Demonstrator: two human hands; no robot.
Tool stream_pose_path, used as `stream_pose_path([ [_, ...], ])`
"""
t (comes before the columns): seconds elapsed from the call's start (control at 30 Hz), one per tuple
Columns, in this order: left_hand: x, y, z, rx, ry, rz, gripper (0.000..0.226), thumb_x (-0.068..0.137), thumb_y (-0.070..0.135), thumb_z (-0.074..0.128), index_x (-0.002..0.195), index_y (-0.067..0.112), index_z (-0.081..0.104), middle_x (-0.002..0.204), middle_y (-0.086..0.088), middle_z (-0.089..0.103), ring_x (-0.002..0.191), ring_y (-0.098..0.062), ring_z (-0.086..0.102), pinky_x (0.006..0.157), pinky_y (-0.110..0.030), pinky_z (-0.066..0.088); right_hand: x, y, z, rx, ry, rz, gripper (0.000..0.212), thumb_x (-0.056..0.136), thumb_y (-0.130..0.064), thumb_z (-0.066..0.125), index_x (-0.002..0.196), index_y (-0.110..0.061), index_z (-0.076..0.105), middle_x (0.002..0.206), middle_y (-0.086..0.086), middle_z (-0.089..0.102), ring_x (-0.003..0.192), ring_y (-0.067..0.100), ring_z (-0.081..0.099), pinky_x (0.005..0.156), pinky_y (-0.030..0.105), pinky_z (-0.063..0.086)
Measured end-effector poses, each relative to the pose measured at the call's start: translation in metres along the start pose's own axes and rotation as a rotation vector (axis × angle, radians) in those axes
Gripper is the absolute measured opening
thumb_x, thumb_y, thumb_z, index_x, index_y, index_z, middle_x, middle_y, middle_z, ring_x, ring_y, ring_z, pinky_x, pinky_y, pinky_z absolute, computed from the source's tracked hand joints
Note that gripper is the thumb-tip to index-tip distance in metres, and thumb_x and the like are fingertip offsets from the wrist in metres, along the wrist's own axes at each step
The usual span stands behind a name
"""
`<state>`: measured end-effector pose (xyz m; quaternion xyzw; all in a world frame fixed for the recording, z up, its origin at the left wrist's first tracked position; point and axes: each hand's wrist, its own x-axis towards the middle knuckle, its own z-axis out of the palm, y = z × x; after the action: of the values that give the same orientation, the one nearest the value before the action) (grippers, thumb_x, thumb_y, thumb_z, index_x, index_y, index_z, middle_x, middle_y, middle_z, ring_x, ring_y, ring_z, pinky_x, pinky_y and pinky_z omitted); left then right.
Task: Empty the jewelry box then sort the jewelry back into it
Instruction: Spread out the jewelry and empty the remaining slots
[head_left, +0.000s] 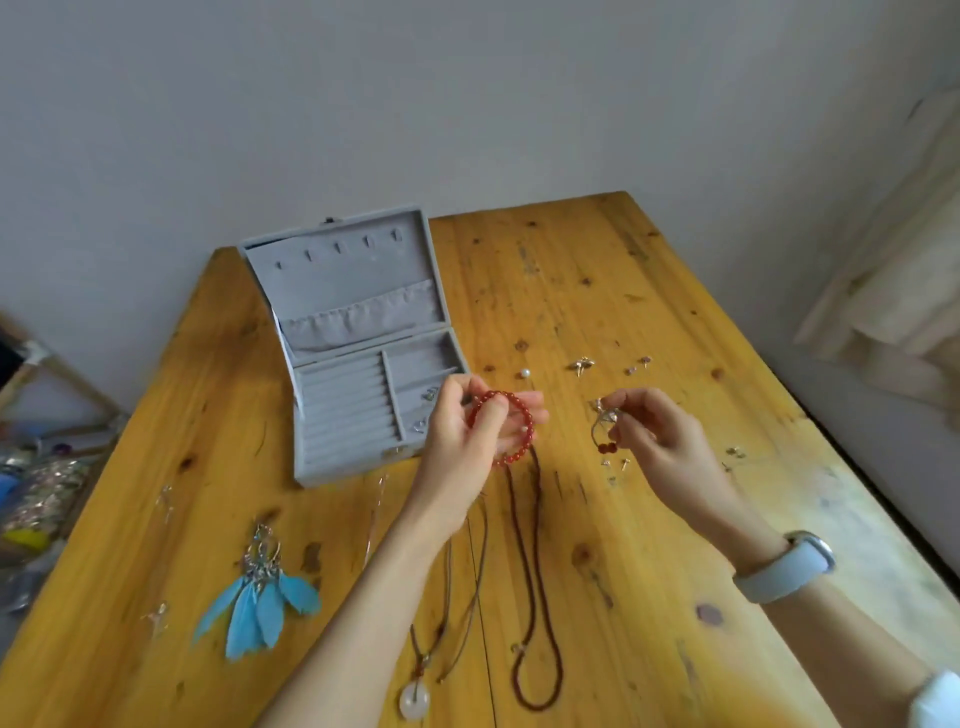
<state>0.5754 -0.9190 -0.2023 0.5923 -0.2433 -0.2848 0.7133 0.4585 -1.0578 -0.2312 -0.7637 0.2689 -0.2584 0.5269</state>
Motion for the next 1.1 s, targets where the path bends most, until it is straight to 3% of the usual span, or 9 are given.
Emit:
stream_pose_path([
  [0.1, -0.035, -0.022, 0.026, 0.087, -0.088, -0.192, 0.008, 0.097, 0.007, 0.039, 0.092, 0.012, 0.035, 0.081, -0.011, 0.068, 0.060, -0.019, 0.063, 0.053, -0.027, 0.052, -0.042, 0.012, -0.023, -0.015, -0.031, 0.060, 0.025, 0.093, 0.000, 0.042, 0.086, -0.017, 0.059, 0.073, -0.002, 0.056, 0.061, 0.000, 0.054, 0.060, 0.019, 0.048],
  [0.2, -0.061, -0.059, 0.044, 0.382, -0.180, -0.253, 0.007, 0.094, 0.012, 0.047, 0.092, 0.017, 0.043, 0.079, -0.010, 0.066, 0.053, -0.018, 0.061, 0.050, -0.028, 0.052, -0.076, 0.023, -0.037, -0.059, -0.168, 0.151, 0.025, 0.092, 0.001, 0.043, 0.084, -0.016, 0.060, 0.067, 0.005, 0.056, 0.059, 0.012, 0.054, 0.055, 0.023, 0.047],
  [0.3, -0.072, -0.085, 0.058, 0.729, -0.172, -0.119, 0.002, 0.091, 0.020, 0.055, 0.092, 0.019, 0.056, 0.071, -0.002, 0.061, 0.063, -0.019, 0.061, 0.059, -0.033, 0.053, -0.089, 0.035, -0.042, -0.204, -0.247, 0.166, 0.020, 0.092, -0.001, 0.045, 0.087, -0.015, 0.058, 0.074, 0.008, 0.059, 0.058, 0.018, 0.054, 0.057, 0.030, 0.046],
  [0.4, -0.074, -0.094, 0.067, 1.044, -0.121, 0.152, 0.012, 0.088, 0.028, 0.059, 0.096, 0.021, 0.065, 0.081, -0.001, 0.068, 0.072, -0.018, 0.060, 0.062, -0.029, 0.049, -0.089, 0.048, -0.046, -0.365, -0.194, 0.087, 0.018, 0.091, -0.003, 0.047, 0.093, -0.017, 0.059, 0.089, -0.004, 0.058, 0.074, 0.014, 0.053, 0.064, 0.019, 0.043],
  [0.6, -0.063, -0.105, 0.068, 1.174, -0.127, 0.338, 0.022, 0.081, 0.021, 0.067, 0.101, 0.013, 0.069, 0.097, -0.004, 0.061, 0.093, -0.024, 0.055, 0.078, -0.041, 0.048, -0.088, 0.065, -0.047, -0.606, -0.059, -0.083, 0.023, 0.091, -0.005, 0.049, 0.110, -0.008, 0.061, 0.112, 0.010, 0.058, 0.102, 0.026, 0.054, 0.083, 0.024, 0.041],
  [0.7, -0.067, -0.102, 0.063, 1.237, -0.096, 0.391, 0.031, 0.087, 0.024, 0.056, 0.115, 0.014, 0.063, 0.116, -0.004, 0.060, 0.106, -0.022, 0.055, 0.088, -0.043, 0.044, -0.101, 0.070, -0.048, -0.646, 0.028, -0.212, 0.029, 0.089, -0.004, 0.046, 0.114, -0.006, 0.059, 0.119, 0.013, 0.058, 0.111, 0.031, 0.053, 0.092, 0.041, 0.048],
  [0.8, -0.088, -0.099, 0.060, 1.396, -0.266, 0.440, 0.049, 0.090, 0.036, 0.031, 0.129, 0.014, 0.051, 0.136, -0.002, 0.051, 0.126, -0.018, 0.045, 0.096, -0.042, 0.037, -0.123, 0.079, -0.048, -0.796, -0.079, -0.251, 0.044, 0.096, -0.027, 0.028, 0.133, -0.010, 0.045, 0.141, 0.007, 0.044, 0.134, 0.027, 0.036, 0.109, 0.045, 0.029],
  [0.97, -0.094, -0.108, 0.053, 1.616, -0.519, 0.211, 0.070, 0.083, 0.050, -0.008, 0.146, 0.021, -0.001, 0.151, 0.010, -0.015, 0.141, -0.016, -0.016, 0.110, -0.051, -0.006, -0.131, 0.090, -0.048, -1.050, -0.291, -0.174, 0.059, 0.097, -0.045, 0.001, 0.144, -0.014, 0.019, 0.150, 0.002, 0.020, 0.139, 0.024, 0.018, 0.112, 0.043, 0.003],
  [1.1, -0.082, -0.103, 0.050, 1.689, -0.456, 0.168, 0.056, 0.095, 0.047, 0.002, 0.145, 0.024, -0.009, 0.148, 0.013, -0.024, 0.137, -0.018, -0.027, 0.106, -0.052, -0.018, -0.114, 0.090, -0.048, -1.030, -0.322, -0.152, 0.069, 0.084, -0.055, -0.018, 0.144, -0.023, -0.006, 0.151, -0.007, -0.008, 0.142, 0.014, -0.007, 0.113, 0.038, -0.017],
])
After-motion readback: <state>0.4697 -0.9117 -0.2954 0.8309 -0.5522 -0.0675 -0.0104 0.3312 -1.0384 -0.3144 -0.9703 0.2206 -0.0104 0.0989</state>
